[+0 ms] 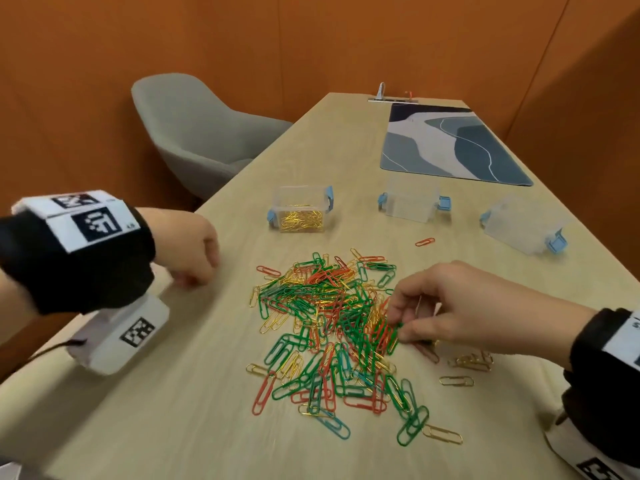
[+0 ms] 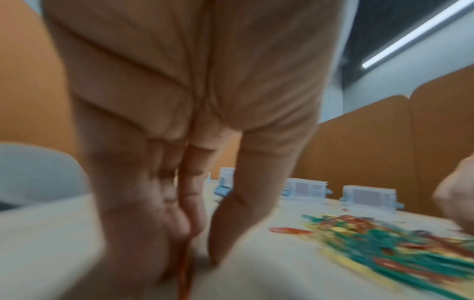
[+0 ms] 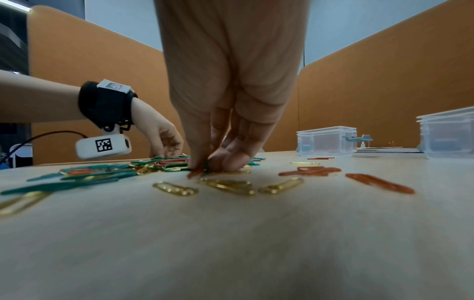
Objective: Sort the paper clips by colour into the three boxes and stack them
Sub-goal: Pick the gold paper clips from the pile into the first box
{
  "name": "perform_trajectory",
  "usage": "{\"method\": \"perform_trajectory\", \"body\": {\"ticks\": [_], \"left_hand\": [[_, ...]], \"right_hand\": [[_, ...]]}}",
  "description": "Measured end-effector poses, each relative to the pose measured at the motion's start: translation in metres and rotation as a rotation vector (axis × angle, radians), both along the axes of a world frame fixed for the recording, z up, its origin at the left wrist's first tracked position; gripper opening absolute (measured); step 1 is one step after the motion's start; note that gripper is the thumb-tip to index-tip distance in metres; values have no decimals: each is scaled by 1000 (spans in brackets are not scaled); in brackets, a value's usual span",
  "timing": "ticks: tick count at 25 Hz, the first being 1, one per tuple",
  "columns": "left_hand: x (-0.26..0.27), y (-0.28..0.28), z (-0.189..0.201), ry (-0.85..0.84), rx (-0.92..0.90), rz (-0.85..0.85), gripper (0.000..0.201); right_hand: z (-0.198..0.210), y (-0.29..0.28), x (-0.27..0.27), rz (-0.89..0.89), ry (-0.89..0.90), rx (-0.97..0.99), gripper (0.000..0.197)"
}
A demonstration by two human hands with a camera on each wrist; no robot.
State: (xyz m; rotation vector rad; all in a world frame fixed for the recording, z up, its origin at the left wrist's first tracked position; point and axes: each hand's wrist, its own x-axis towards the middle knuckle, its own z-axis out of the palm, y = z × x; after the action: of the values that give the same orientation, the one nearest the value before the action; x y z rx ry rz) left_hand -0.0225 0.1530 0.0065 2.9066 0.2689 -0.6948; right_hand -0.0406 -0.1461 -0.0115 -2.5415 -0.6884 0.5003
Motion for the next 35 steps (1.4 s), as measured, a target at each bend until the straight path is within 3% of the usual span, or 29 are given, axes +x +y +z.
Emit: {"method": "perform_trajectory", "body": {"ticks": [4, 6, 9, 12, 15, 18, 22, 26, 30, 35], "left_hand": [[-4, -34, -13, -220, -139, -290, 11], [-7, -49, -11, -280, -192, -392, 21], [-13, -64, -11, -235, -276, -557, 50], [-12, -72, -15, -176, -267, -687, 44], [-9, -70, -17, -268, -287, -650, 20], [-13, -66, -16, -421, -409, -596, 16], [-31, -56, -16, -213, -551, -654, 34], [-40, -45, -21, -131, -518, -660, 42], [-37, -50, -22, -181, -472, -646, 27], [-41, -46, -19, -167, -575, -665, 31]], "right_hand": [[2, 10, 0, -25, -117, 106, 15], [3, 10, -2, -14, -137, 129, 26], [2, 10, -4, 54, -109, 17, 38], [1, 8, -2, 42, -105, -67, 22], [1, 2, 2, -19, -173, -121, 8], [4, 1, -2, -31, -231, -63, 13], [12, 5, -22, 91, -27, 87, 33], [14, 2, -37, 148, 88, -120, 49], [12, 4, -35, 128, 121, -177, 29], [9, 2, -30, 128, 125, -68, 16]]}}
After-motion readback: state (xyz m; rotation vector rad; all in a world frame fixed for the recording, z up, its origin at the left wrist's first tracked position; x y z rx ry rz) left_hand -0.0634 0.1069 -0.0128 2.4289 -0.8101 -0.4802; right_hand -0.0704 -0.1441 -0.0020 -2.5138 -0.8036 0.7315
